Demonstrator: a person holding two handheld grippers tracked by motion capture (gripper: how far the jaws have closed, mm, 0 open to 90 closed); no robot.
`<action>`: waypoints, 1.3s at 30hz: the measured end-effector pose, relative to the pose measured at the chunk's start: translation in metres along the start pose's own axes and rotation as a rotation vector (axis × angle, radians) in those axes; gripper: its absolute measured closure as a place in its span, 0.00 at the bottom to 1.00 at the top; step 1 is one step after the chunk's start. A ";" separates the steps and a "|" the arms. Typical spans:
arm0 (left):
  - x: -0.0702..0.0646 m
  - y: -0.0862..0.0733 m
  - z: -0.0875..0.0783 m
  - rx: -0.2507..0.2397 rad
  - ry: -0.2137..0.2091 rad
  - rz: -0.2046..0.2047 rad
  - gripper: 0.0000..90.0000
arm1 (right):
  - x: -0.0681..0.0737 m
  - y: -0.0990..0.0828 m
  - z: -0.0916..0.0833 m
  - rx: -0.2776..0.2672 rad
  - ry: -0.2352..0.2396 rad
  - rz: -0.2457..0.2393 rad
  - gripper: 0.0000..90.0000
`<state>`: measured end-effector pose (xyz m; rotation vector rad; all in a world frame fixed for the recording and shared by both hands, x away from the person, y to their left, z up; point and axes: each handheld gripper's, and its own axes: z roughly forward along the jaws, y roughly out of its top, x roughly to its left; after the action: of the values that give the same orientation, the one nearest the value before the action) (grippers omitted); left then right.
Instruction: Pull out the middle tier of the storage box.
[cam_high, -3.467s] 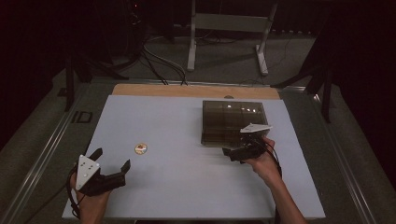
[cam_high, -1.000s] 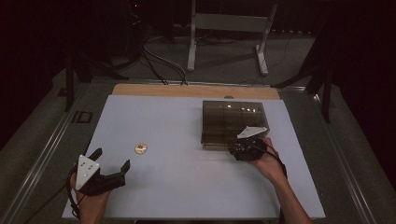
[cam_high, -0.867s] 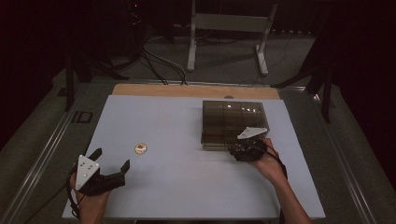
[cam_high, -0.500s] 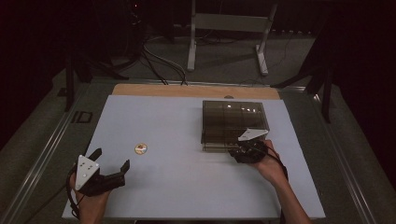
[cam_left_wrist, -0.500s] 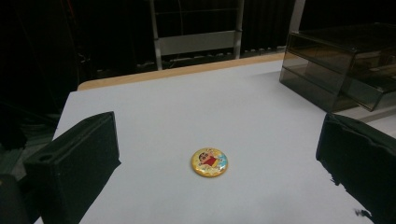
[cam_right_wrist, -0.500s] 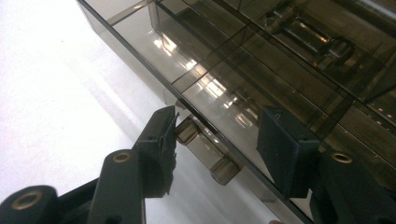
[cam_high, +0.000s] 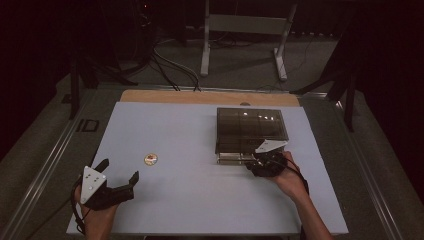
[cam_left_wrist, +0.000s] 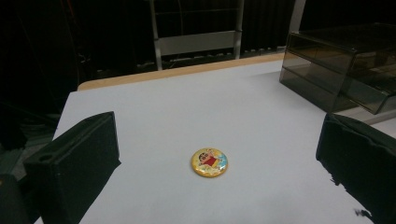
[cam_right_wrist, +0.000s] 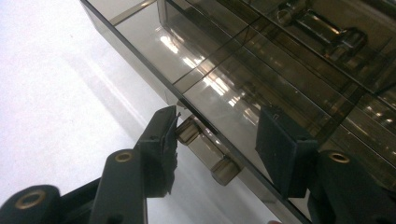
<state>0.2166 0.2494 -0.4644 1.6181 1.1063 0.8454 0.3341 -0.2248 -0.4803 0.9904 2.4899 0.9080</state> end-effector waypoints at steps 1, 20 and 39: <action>0.000 0.000 0.000 0.000 0.000 0.000 0.01 | 0.000 0.000 0.000 0.000 0.002 -0.001 0.54; 0.000 0.000 0.001 0.002 0.000 0.002 0.01 | 0.005 -0.006 -0.004 -0.005 0.023 -0.001 0.55; 0.000 0.000 0.001 0.002 -0.001 0.001 0.01 | 0.009 -0.011 -0.007 -0.005 0.041 0.005 0.57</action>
<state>0.2171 0.2489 -0.4647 1.6210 1.1062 0.8449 0.3184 -0.2277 -0.4829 0.9866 2.5184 0.9454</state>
